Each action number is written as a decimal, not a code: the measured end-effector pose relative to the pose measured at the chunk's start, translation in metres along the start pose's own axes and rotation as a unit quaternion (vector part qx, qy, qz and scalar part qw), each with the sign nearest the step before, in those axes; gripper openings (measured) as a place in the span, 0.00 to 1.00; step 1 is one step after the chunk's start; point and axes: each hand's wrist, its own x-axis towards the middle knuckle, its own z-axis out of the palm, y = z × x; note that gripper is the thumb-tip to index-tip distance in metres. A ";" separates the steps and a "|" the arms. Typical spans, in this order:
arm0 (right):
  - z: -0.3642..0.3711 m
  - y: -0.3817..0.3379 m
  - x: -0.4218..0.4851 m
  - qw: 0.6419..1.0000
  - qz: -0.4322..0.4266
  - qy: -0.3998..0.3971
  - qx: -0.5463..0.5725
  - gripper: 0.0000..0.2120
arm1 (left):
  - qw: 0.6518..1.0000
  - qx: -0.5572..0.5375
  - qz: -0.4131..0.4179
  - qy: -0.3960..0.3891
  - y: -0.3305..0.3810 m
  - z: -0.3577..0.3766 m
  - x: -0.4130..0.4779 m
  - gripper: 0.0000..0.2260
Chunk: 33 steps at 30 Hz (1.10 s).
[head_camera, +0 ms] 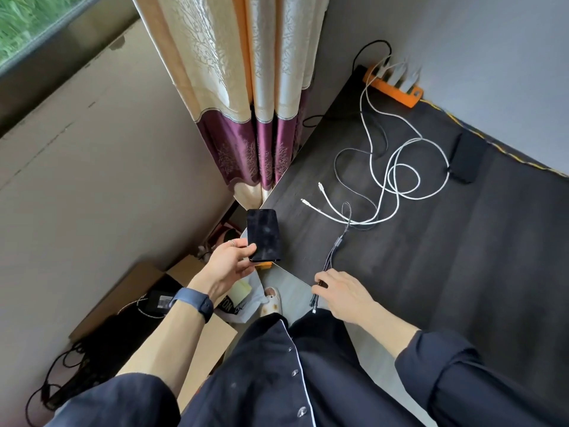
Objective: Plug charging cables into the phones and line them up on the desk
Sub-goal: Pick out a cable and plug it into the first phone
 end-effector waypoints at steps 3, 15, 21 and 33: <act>0.005 -0.004 0.003 0.999 -0.018 -0.003 -0.028 0.17 | 1.000 0.008 0.007 -0.001 0.004 0.006 -0.004 0.07; -0.076 -0.011 0.013 0.884 0.196 0.217 0.365 0.17 | 0.999 -0.034 0.027 -0.025 0.027 0.036 -0.018 0.06; -0.134 -0.013 -0.003 0.821 0.266 0.238 0.445 0.14 | 0.994 -0.074 0.042 -0.062 0.045 0.081 -0.023 0.06; -0.142 -0.030 -0.026 0.735 0.304 0.295 0.529 0.04 | 0.982 -0.147 0.012 -0.119 0.057 0.128 -0.031 0.05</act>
